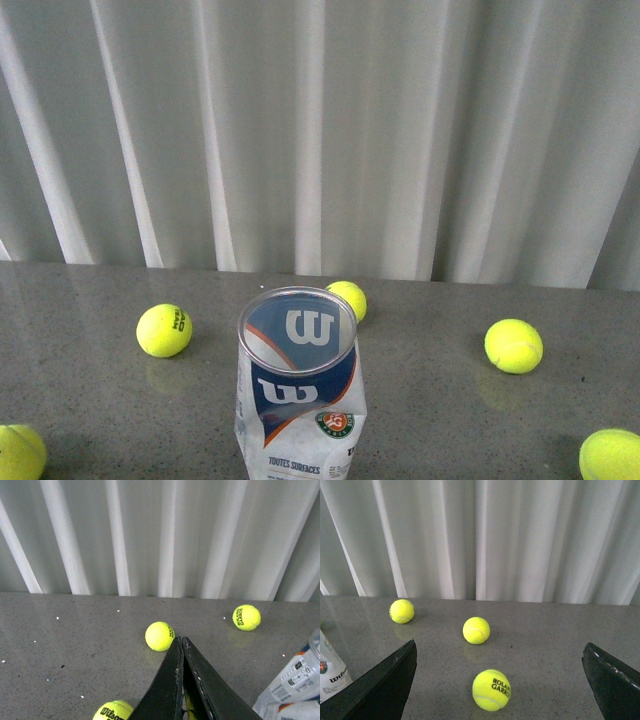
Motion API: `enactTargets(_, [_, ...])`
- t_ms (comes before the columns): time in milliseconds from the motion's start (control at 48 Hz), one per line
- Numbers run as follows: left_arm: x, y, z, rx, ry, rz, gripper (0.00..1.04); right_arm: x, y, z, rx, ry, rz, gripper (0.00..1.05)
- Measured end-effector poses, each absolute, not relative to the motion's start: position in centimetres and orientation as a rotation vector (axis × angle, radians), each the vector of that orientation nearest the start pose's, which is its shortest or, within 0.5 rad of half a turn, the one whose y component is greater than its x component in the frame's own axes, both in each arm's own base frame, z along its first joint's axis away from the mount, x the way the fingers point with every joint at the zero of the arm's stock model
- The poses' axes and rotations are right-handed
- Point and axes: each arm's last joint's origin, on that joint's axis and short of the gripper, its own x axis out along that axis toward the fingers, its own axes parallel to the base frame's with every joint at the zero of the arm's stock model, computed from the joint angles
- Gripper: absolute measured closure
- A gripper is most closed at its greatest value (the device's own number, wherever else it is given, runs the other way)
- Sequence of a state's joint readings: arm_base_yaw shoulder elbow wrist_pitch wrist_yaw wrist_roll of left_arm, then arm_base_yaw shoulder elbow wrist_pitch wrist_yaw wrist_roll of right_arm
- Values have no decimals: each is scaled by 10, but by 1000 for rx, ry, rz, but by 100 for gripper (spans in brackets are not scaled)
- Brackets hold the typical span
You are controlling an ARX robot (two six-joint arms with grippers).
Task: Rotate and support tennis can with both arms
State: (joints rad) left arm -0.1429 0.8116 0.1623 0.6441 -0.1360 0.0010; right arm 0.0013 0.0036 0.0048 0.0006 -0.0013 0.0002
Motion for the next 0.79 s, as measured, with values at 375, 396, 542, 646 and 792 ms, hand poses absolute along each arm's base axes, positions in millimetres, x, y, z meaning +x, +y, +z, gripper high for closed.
enactTargets(375, [141,-1,179,0,6,-5,101,98,0,165,0,-2,2,7])
enactTargets(396, [139,-1,179,-1,5,-2,101,98,0,165,0,-2,2,7])
enactTargets(542, [132,0,175,-1,7,2,101,98,0,165,0,-2,3,7])
enactTargets(646, [129,0,173,-2,-17,1,101,98,0,165,0,-2,2,7])
enactTargets(792, [125,0,174,-2,-23,-2,101,98,0,165,0,-2,3,7])
